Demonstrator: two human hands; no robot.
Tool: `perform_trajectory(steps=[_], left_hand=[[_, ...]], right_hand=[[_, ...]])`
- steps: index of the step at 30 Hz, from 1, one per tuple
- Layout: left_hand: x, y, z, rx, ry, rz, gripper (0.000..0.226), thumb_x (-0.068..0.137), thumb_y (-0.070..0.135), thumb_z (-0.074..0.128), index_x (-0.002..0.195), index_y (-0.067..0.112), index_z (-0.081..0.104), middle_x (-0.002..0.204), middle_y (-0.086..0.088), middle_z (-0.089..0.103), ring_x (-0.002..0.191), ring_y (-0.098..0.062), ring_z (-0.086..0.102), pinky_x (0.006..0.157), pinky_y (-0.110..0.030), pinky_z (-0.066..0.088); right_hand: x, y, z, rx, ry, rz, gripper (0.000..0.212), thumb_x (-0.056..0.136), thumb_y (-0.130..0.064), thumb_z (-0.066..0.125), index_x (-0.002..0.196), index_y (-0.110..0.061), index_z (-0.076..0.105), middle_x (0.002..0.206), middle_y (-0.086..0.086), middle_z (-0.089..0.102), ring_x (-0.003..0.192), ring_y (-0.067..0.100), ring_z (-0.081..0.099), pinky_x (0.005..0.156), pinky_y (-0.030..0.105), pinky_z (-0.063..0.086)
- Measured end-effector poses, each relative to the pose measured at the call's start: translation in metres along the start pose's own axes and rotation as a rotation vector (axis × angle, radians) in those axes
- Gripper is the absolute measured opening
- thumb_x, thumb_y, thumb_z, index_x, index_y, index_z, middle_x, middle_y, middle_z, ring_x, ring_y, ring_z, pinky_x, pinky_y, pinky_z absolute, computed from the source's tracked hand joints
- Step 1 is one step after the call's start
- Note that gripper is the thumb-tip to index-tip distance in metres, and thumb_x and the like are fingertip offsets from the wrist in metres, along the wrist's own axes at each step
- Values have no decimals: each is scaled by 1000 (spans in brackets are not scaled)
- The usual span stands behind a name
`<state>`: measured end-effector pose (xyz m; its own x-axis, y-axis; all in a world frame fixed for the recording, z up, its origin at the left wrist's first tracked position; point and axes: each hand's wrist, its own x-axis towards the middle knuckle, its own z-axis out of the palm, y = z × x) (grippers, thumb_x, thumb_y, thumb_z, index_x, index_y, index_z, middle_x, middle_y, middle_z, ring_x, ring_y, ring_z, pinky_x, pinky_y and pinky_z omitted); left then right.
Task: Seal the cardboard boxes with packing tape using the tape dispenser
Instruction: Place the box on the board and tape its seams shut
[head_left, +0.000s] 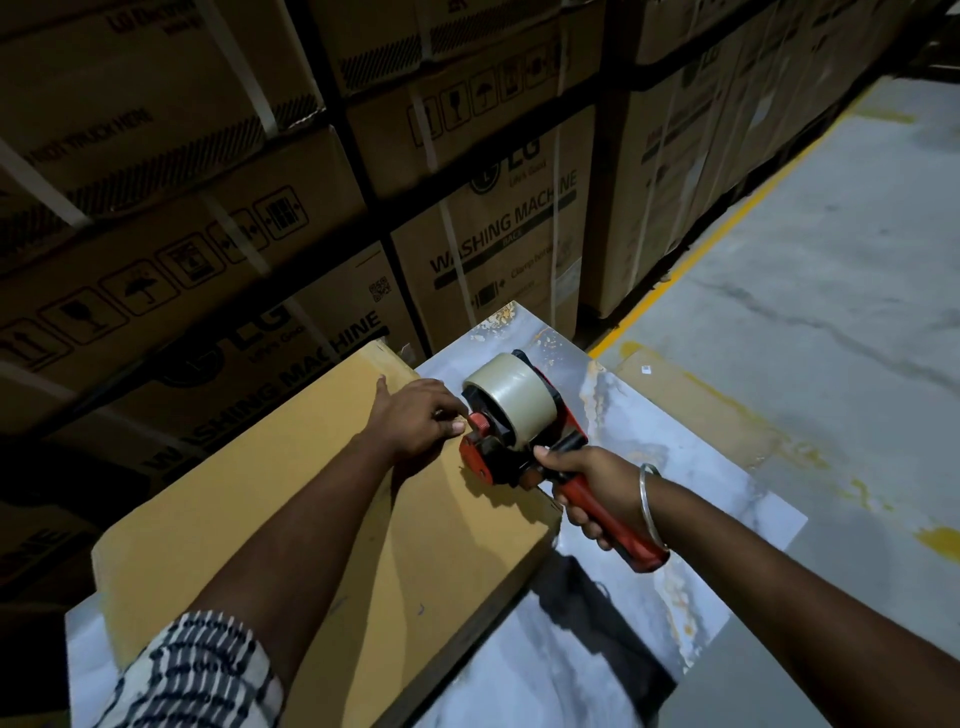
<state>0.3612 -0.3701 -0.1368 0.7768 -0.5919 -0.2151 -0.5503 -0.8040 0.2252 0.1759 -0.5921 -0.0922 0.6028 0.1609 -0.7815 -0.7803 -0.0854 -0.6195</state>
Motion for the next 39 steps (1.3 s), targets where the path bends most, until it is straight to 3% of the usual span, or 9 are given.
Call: perform_trajectory(steps=[6,11,13,16,19,24,30,35,39], left_hand=[[-5,5,0,-3,0,-35,15,95,47,58,106,41,67,123,17,59,137,-9,40,110,-73,-3],[-15,31,1,41,7,94,36,93,12,57,117,38,67,137,19,58,146,-10,30,115,-67,0],[-23,40,5,-82,-27,163,29,94,12,54,102,37,66,118,13,65,124,-10,51,117,-59,14],[-28,35,15,-204,-58,216,14,92,48,46,84,41,55,94,14,57,87,1,49,110,-54,23],[-24,30,20,-167,-33,227,43,81,64,37,83,28,61,92,9,57,89,-7,51,108,-46,24],[-21,31,13,-70,-68,210,39,83,58,42,91,28,66,94,17,54,97,-10,52,107,-48,25],[-16,31,10,-85,-24,53,9,95,41,61,90,35,65,103,20,58,117,-11,51,114,-59,8],[-17,35,12,-74,19,39,14,98,40,58,102,35,71,112,19,64,117,-11,52,113,-61,9],[-24,49,17,-86,31,163,27,96,18,55,105,36,72,112,17,64,119,-8,53,116,-63,3]], right_hand=[[-26,32,-15,-22,7,10,69,67,-74,70,100,-14,61,58,4,40,43,18,33,43,26,27],[-29,43,-14,14,32,-3,75,87,-68,57,120,-2,65,61,3,38,45,17,32,45,27,26],[-29,41,-12,17,46,-2,73,86,-68,58,124,-5,65,62,3,38,46,17,31,45,27,25],[-30,41,-11,19,57,5,78,85,-68,60,126,-2,62,62,4,38,46,17,32,44,27,26],[-29,39,-10,6,59,15,75,90,-65,55,126,0,60,60,4,38,45,17,33,45,26,26],[-26,30,-9,0,42,20,64,90,-67,54,109,-7,64,58,3,39,44,17,33,43,25,28],[-23,28,-11,9,14,12,56,85,-70,59,90,-15,62,57,3,41,45,17,34,44,24,28],[-29,57,-20,34,3,17,67,66,-74,67,82,-11,50,56,5,40,42,17,33,44,26,27],[-24,63,-22,61,-7,-2,67,66,-74,65,85,-11,53,57,5,40,42,18,33,43,26,28]])
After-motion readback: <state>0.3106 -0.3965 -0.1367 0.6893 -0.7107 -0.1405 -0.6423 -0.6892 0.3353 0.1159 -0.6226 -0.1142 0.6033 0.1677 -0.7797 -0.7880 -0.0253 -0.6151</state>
